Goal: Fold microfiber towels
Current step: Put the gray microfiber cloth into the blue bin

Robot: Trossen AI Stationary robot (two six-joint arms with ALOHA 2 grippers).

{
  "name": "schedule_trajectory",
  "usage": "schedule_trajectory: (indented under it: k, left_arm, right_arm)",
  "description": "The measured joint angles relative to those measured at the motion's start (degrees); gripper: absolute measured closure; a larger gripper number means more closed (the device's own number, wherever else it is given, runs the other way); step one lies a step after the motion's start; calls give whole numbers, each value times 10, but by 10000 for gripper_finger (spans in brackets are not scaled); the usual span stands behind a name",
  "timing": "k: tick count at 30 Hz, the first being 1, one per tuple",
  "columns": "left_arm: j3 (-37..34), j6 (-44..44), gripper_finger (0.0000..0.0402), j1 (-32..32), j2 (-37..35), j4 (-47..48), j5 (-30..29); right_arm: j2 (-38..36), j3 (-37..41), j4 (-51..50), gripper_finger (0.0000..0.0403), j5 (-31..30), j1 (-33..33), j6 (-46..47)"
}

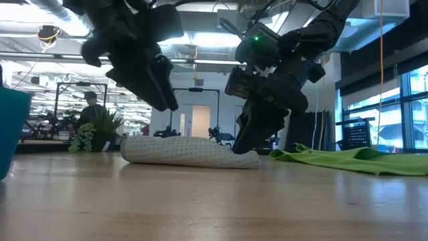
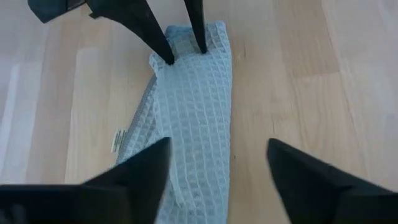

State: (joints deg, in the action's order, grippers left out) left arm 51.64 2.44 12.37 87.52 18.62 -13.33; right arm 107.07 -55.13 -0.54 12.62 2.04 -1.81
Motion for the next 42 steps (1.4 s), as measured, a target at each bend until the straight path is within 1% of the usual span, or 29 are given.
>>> schedule_trajectory:
  k: [5, 7, 11, 14, 20, 28, 31, 36, 39, 42]
  left_arm:
    - [0, 0, 29, -24, 23, -18, 34]
    - [0, -12, 9, -37, 28, -21, 46]
    - [0, -44, 15, -60, 45, -48, 69]
    - [1, -59, 4, -77, 62, -68, 79]
    - [1, -62, 2, -99, 101, -81, 100]
    - [2, -61, 2, -110, 151, -100, 106]
    - [3, -71, 3, -110, 152, -101, 110]
    - [2, -60, 3, -110, 151, -100, 108]
    - [2, -59, 11, -110, 151, -99, 109]
    - [2, -56, 28, -109, 151, -98, 109]
  right_arm:
    - [0, 0, 3, 240, 0, 0, 0]
    - [0, 0, 4, 240, 0, 0, 0]
    - [0, 0, 7, 240, 0, 0, 0]
    - [0, 0, 8, 240, 0, 0, 1]
    - [0, 0, 11, 240, 0, 0, 0]
    - [0, 0, 13, 240, 0, 0, 0]
    - [0, 0, 14, 240, 0, 0, 0]
    - [0, 0, 15, 240, 0, 0, 0]
    - [0, 0, 15, 240, 0, 0, 0]
    - [0, 0, 15, 240, 0, 0, -1]
